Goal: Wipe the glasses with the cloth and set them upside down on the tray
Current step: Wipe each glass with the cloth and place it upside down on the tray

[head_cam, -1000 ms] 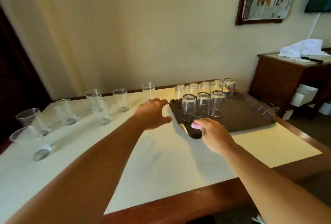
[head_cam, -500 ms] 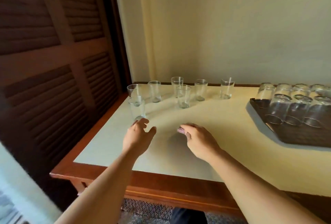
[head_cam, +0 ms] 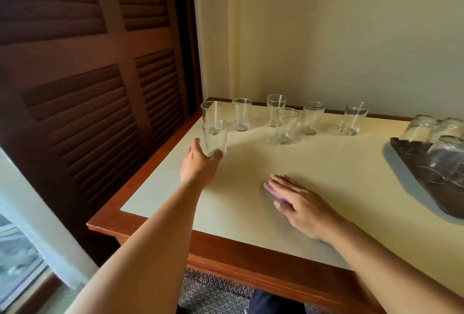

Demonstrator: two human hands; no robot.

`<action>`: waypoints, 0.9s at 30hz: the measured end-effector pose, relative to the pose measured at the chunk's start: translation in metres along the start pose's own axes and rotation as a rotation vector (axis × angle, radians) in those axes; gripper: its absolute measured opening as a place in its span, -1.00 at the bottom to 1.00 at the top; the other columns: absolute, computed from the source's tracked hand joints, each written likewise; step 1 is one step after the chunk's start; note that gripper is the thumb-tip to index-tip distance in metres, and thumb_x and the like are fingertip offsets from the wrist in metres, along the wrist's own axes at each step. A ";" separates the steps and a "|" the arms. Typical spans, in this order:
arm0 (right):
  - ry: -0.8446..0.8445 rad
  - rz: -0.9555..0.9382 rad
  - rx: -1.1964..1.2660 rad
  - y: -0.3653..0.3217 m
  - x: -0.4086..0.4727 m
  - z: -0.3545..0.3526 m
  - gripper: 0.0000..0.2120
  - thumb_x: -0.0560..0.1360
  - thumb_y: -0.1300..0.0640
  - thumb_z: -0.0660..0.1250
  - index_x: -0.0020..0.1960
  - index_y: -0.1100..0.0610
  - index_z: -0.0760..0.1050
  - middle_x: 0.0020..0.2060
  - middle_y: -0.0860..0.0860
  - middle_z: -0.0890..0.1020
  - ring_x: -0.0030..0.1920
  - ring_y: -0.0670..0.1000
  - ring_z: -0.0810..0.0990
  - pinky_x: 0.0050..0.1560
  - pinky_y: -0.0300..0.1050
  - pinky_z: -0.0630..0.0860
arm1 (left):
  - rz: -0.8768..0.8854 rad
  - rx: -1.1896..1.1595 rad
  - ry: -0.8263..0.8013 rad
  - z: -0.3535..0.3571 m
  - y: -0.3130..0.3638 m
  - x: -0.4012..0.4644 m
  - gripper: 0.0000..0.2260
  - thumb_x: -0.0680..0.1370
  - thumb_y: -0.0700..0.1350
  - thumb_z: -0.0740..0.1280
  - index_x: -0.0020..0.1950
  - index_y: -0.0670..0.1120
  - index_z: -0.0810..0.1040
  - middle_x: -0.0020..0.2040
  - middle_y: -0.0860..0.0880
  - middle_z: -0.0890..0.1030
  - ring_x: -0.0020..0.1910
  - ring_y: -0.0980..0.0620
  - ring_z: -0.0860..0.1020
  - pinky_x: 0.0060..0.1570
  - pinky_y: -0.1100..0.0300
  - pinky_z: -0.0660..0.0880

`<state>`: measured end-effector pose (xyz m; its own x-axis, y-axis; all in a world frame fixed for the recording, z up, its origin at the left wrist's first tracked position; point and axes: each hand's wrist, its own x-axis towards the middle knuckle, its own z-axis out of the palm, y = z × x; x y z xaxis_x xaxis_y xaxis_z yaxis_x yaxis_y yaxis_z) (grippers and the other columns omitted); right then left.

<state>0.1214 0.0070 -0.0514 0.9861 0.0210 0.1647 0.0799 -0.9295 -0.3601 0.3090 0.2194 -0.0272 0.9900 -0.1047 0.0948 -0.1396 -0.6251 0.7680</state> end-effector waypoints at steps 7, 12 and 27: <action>0.030 0.030 0.047 0.006 0.003 0.005 -0.53 0.71 0.02 0.21 0.60 -0.05 0.26 0.56 -0.27 0.16 0.56 -0.31 0.06 0.44 -0.53 -0.12 | 0.011 0.050 -0.032 0.017 0.010 0.025 -0.26 0.57 0.24 0.42 0.62 0.04 0.17 0.50 -0.01 0.49 0.46 -0.13 0.46 0.43 -0.14 0.28; 0.138 0.027 0.097 0.006 0.004 0.010 -0.61 0.69 0.19 0.23 0.50 0.01 0.45 0.48 -0.22 0.38 0.45 -0.34 0.25 0.39 -0.58 0.02 | 0.006 -0.061 -0.013 0.020 0.014 0.025 -0.36 0.56 0.22 0.44 0.53 -0.01 0.31 0.28 -0.01 0.57 0.29 -0.12 0.56 0.29 -0.07 0.47; 0.841 0.353 0.851 -0.014 -0.042 -0.073 -0.64 0.69 0.18 0.25 0.47 0.02 0.48 0.35 -0.18 0.58 0.33 -0.21 0.54 0.39 -0.17 0.45 | -0.117 -1.198 -0.553 0.048 0.130 -0.111 -0.68 0.52 0.01 0.47 0.21 -0.06 0.55 -0.07 -0.06 0.57 -0.28 -0.06 0.61 -0.20 0.08 0.42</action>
<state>0.0688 -0.0074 0.0136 0.5993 -0.7147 0.3605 0.2079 -0.2960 -0.9323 0.1795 0.1127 0.0318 0.8157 -0.5754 -0.0596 0.3334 0.3835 0.8612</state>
